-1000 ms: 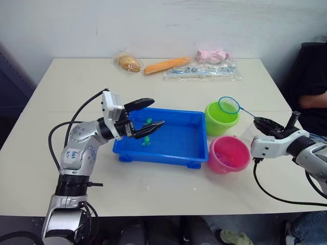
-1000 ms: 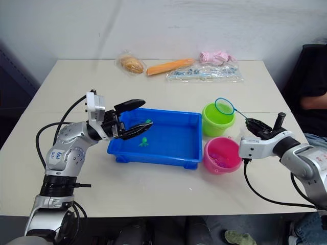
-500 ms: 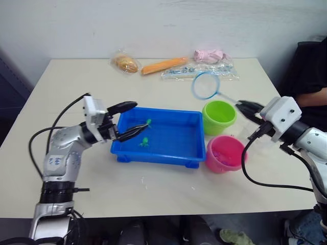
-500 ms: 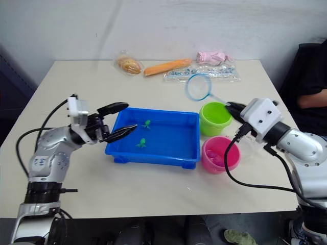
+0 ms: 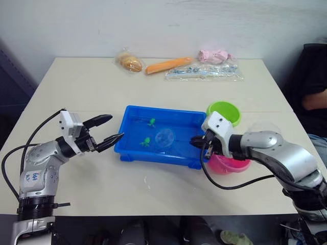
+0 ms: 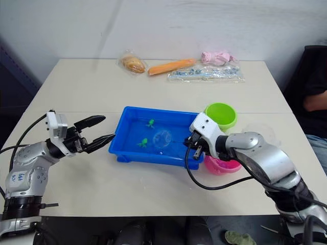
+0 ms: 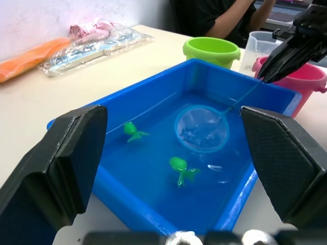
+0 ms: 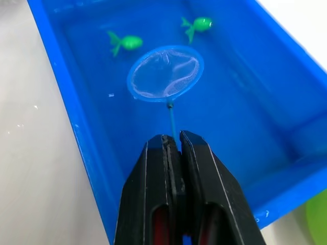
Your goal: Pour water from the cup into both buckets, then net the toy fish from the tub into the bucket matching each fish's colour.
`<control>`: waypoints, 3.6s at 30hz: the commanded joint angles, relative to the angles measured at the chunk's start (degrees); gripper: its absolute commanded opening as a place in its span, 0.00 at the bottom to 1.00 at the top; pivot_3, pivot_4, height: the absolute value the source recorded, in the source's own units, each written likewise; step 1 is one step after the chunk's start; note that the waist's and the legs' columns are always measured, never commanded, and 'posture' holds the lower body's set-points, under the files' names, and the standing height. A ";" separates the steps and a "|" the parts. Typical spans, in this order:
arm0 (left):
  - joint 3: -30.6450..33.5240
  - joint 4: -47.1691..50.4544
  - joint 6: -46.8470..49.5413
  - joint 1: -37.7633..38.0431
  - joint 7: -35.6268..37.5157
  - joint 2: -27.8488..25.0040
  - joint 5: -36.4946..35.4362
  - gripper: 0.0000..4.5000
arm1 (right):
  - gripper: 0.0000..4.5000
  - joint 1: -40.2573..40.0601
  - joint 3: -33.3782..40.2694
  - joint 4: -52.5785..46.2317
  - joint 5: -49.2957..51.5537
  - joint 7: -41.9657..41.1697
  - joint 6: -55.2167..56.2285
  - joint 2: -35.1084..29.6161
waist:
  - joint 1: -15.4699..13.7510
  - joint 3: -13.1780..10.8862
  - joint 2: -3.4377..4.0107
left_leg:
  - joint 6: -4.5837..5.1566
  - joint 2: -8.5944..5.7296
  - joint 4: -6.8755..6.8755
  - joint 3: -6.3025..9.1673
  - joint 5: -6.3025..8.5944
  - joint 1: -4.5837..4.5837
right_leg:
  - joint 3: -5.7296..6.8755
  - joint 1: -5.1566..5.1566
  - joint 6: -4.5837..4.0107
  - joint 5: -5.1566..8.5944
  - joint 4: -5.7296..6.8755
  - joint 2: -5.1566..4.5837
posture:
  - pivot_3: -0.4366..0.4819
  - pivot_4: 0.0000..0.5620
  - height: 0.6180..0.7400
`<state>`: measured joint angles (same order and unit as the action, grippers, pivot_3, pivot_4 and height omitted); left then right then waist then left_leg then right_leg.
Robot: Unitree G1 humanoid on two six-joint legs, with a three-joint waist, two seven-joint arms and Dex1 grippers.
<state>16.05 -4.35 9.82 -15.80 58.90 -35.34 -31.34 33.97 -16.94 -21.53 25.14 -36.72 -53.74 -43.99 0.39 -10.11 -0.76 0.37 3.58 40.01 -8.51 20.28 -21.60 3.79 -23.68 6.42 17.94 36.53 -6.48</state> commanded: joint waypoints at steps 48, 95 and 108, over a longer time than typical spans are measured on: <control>-3.70 7.94 1.40 -2.97 1.01 1.04 -2.36 0.99 | 0.00 -2.74 23.85 -6.60 8.95 -7.28 -6.77 4.44 | 1.14 -0.01 0.00 | 0.02 0.01 -0.15 0.04 0.08 -0.08 | 0.17 -0.03 0.01 -0.01 -0.11 0.01 | 0.48 0.27 1.00; -11.05 8.33 4.23 -10.96 -2.98 8.64 0.16 0.99 | 0.00 -28.87 31.82 11.22 -35.18 6.33 61.93 -12.60 | 0.60 -0.02 0.01 | -0.06 -0.23 -0.10 -0.11 0.00 0.03 | 0.07 0.15 0.16 -0.08 -0.54 0.09 | 0.48 0.27 1.00; -11.12 7.85 3.36 -10.97 -2.79 8.81 0.57 0.99 | 0.00 -31.08 30.34 18.32 -50.82 15.29 78.30 -14.55 | 0.47 -0.02 0.01 | -0.09 -0.17 -0.08 -0.12 -0.02 0.06 | 0.06 0.18 0.15 -0.08 -0.52 0.13 | 0.48 0.27 1.00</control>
<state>4.88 3.40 14.12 -26.64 55.96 -26.62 -30.94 2.76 12.36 -2.79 -24.35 -23.48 21.85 -57.36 0.87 -10.13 -0.75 0.27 3.42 39.93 -8.63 20.26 -21.54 3.85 -23.51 6.57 17.86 36.01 -6.35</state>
